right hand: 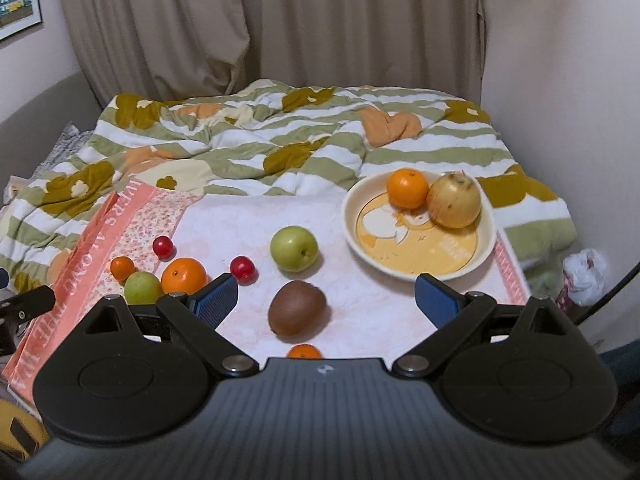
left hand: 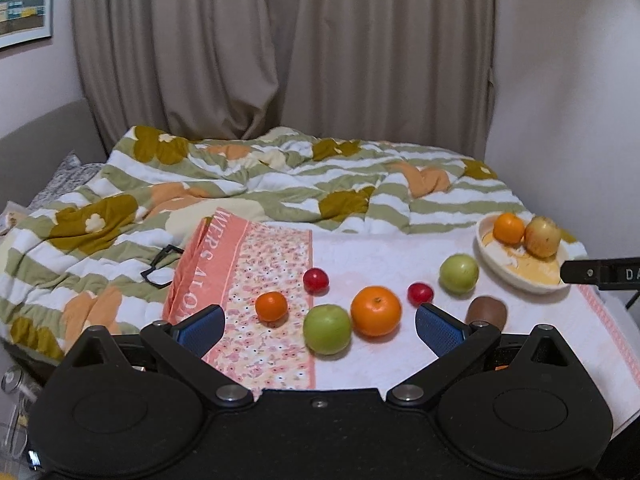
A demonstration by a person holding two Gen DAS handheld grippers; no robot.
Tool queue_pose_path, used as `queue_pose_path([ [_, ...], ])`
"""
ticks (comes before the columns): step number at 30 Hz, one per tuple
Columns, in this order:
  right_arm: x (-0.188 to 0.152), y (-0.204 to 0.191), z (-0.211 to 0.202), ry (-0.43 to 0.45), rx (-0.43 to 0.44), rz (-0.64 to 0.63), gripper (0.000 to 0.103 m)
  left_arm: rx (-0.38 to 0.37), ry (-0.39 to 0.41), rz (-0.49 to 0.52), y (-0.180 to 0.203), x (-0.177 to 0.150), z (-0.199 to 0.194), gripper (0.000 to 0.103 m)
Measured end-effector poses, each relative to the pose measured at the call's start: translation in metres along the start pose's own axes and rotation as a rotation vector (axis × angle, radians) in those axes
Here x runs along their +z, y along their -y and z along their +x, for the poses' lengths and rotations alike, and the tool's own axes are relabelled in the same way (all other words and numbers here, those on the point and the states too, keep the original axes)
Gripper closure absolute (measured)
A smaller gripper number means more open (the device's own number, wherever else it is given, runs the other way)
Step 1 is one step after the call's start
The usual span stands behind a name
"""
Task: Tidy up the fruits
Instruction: 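Grasp the green apple with the left tool while the right tool grasps the kiwi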
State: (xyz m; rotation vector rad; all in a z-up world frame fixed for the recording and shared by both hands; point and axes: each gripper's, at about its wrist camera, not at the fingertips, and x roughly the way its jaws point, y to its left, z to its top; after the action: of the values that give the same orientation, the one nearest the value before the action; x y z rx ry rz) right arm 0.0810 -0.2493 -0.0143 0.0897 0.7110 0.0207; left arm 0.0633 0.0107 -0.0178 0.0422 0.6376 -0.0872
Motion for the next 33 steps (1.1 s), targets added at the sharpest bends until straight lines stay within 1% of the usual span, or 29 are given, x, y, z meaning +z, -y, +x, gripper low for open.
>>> queue_pose_path([
  [7, -0.021, -0.024, 0.041, -0.020, -0.051, 0.046, 0.000, -0.053, -0.029, 0.077, -0.015, -0.015, 0.047, 0.000],
  [15, -0.034, -0.039, 0.078, -0.053, -0.108, 0.049, 0.000, -0.092, -0.069, 0.091, -0.018, -0.020, 0.093, 0.003],
  [16, -0.035, -0.040, 0.082, -0.060, -0.113, 0.048, 0.000, -0.097, -0.079, 0.092, -0.019, -0.019, 0.099, 0.004],
  [17, -0.036, -0.041, 0.085, -0.067, -0.116, 0.048, 0.000, -0.104, -0.089, 0.093, -0.018, -0.019, 0.104, 0.009],
  [19, -0.037, -0.041, 0.091, -0.074, -0.123, 0.049, 0.000, -0.114, -0.113, 0.093, -0.018, -0.019, 0.114, 0.010],
  [23, -0.037, -0.038, 0.100, -0.087, -0.129, 0.060, 0.000, -0.135, -0.149, 0.105, -0.014, -0.021, 0.131, 0.019],
  [25, -0.037, -0.036, 0.104, -0.095, -0.127, 0.063, 0.000, -0.138, -0.157, 0.112, -0.012, -0.021, 0.136, 0.019],
  [26, -0.037, -0.036, 0.106, -0.098, -0.126, 0.062, 0.000, -0.139, -0.161, 0.114, -0.012, -0.022, 0.138, 0.023],
  [27, -0.037, -0.035, 0.108, -0.102, -0.124, 0.062, 0.000, -0.141, -0.167, 0.114, -0.011, -0.023, 0.140, 0.031],
  [29, -0.038, -0.036, 0.112, -0.109, -0.121, 0.061, 0.000, -0.144, -0.183, 0.109, -0.011, -0.023, 0.145, 0.037],
  [33, -0.038, -0.038, 0.117, -0.122, -0.118, 0.058, 0.000, -0.156, -0.185, 0.092, -0.013, -0.022, 0.147, 0.040],
])
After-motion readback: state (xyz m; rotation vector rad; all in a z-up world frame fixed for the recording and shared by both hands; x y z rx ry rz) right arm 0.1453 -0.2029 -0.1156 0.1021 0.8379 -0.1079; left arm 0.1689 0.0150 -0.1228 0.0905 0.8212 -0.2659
